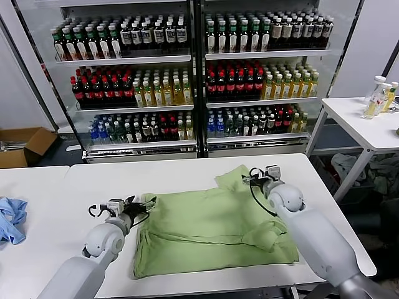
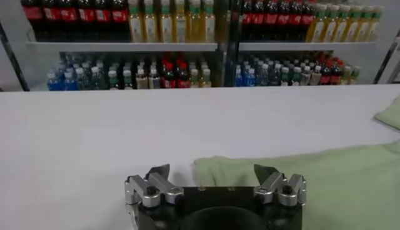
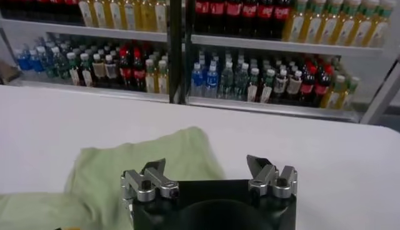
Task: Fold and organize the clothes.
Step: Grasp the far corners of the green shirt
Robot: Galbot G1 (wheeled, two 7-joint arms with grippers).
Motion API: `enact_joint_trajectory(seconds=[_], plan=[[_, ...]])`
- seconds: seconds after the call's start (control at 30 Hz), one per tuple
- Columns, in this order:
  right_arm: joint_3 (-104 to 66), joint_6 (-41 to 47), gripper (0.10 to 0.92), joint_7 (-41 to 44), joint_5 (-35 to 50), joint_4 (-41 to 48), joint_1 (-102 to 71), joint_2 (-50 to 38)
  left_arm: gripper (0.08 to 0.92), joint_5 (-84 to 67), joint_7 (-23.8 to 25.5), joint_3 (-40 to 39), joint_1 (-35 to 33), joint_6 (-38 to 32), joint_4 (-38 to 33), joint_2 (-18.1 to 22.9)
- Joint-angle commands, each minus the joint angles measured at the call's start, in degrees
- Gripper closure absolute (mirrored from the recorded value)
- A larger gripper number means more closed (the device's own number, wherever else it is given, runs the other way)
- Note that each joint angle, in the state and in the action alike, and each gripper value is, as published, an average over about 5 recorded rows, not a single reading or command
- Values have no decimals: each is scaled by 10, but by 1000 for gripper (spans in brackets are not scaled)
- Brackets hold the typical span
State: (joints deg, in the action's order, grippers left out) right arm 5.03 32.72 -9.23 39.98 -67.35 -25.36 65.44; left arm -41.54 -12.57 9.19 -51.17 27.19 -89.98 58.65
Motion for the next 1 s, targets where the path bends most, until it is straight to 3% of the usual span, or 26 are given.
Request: enact_joint_trajectory(seconds=[0.03,0.23,0.77,0.9,1.0], plan=[[21,5,227,5,3,85,39,29,182,-12,7,-23,34,-1,33,-1],[22,5,388,3,21,98,34,38,293,-18,17,-20,18,-11,21,-3],[27,4,839,19,28,38,16,22,778,-36,39,-7,-6,-34,-2,-8],[19,-1,913,16,25,1,7,12,881,-47,45,0,-11,-49,-21,-11],[9,-9,919,12,25,-41,-7,-1,914,-58,48,7,-17,-59,-39,-13]])
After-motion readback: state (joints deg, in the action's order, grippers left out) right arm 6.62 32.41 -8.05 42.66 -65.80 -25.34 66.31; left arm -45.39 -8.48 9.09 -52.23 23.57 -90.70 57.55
